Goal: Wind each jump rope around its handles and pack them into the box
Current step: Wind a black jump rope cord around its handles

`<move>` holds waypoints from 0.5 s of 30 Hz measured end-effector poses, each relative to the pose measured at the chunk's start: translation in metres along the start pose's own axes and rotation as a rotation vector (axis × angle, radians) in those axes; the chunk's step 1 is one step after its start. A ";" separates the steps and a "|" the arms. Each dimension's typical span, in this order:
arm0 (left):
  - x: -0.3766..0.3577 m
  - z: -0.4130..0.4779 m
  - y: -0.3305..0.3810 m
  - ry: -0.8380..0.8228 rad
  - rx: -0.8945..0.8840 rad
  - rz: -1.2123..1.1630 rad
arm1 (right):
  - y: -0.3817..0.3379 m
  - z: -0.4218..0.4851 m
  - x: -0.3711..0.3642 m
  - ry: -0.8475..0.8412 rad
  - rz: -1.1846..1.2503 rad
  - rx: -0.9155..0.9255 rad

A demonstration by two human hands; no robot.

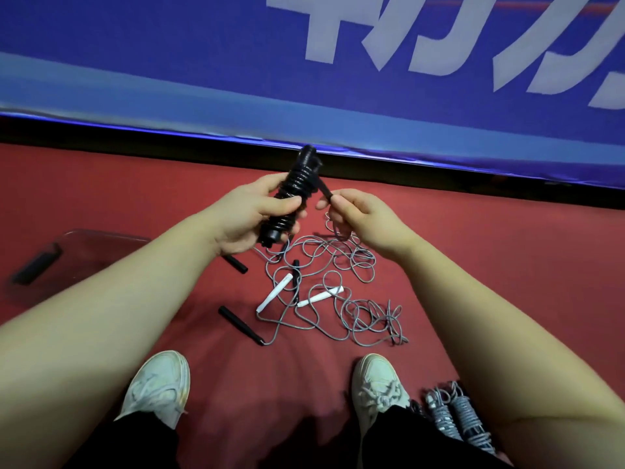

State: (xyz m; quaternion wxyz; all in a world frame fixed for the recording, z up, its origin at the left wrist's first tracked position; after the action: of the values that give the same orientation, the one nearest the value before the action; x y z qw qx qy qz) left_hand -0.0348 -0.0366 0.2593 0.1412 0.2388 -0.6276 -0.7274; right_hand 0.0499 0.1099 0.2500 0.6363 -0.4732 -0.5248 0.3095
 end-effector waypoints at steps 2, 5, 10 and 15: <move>-0.006 -0.002 0.005 -0.098 -0.031 -0.138 | -0.005 -0.002 0.000 -0.056 0.074 0.025; -0.010 -0.004 0.009 -0.306 -0.048 -0.293 | -0.013 -0.003 0.006 -0.093 -0.011 0.111; -0.008 -0.020 0.011 -0.533 0.079 -0.049 | -0.016 -0.010 0.010 -0.065 -0.483 0.199; -0.017 -0.033 0.001 -0.800 0.294 0.887 | -0.005 -0.008 -0.010 -0.432 -1.054 0.016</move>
State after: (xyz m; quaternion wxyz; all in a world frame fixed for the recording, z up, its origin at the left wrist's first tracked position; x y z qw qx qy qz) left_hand -0.0036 -0.0563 0.2598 0.1495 -0.3197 -0.7651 -0.5386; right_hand 0.0549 0.0967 0.2510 0.5866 -0.0686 -0.8058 0.0438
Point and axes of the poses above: each hand's wrist, its own z-axis towards the middle knuckle, its own x-axis out of the back of the hand, y = z × x, the point moved 4 cm from there along z, towards the middle knuckle, and after that the axes turned 9 degrees about -x, right-handed, at the moved point
